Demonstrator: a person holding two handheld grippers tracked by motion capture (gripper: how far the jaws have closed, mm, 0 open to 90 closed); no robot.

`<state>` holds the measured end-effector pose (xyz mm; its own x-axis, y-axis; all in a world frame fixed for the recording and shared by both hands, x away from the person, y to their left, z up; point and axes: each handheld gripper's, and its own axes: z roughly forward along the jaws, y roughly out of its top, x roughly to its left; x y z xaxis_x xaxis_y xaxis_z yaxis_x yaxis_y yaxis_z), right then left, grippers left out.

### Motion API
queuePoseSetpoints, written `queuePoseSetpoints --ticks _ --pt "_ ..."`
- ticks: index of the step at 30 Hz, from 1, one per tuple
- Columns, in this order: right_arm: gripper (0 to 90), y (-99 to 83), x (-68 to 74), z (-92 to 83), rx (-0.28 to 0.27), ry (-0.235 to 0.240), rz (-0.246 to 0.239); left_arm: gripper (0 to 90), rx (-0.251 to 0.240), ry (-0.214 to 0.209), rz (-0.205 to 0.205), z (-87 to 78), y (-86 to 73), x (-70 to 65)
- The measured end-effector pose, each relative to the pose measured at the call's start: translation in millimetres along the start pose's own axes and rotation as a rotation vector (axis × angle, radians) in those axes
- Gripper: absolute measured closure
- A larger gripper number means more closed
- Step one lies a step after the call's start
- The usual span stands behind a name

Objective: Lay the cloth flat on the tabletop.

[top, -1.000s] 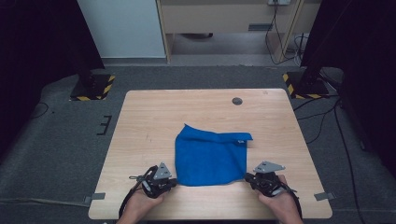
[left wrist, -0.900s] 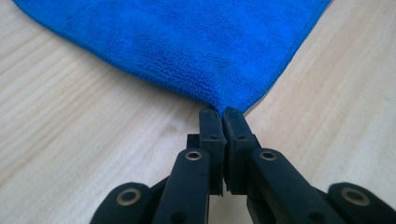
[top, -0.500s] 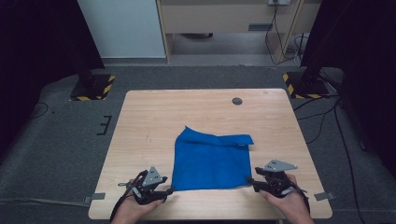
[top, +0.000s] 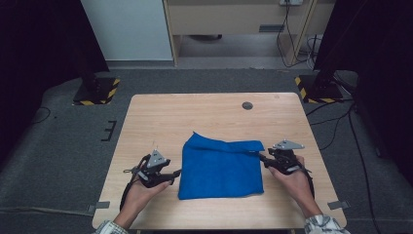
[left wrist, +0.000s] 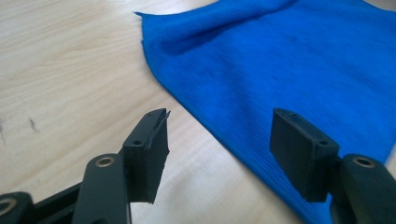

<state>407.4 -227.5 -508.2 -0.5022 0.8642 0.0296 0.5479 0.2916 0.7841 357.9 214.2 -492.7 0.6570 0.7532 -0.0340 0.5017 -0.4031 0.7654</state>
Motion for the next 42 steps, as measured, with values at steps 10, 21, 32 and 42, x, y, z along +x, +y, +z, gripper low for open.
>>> queuePoseSetpoints --ticks 10,21,32,42 --pt "50.7 11.5 4.1 27.3 0.053 -0.033 -0.067 37.8 -0.017 -0.003 -0.004 9.1 9.3 1.8" --pt "85.1 28.4 8.0 35.2 0.055 -0.016 -0.093 39.5 -0.035 0.006 -0.016 8.4 13.0 8.0" --pt "89.5 64.0 -6.5 64.6 0.070 -0.011 -0.006 41.0 -0.042 0.025 -0.032 10.7 20.9 17.9" --pt "87.6 82.1 -29.1 109.4 0.179 -0.093 0.117 41.1 -0.049 0.057 -0.044 6.2 24.0 30.4"
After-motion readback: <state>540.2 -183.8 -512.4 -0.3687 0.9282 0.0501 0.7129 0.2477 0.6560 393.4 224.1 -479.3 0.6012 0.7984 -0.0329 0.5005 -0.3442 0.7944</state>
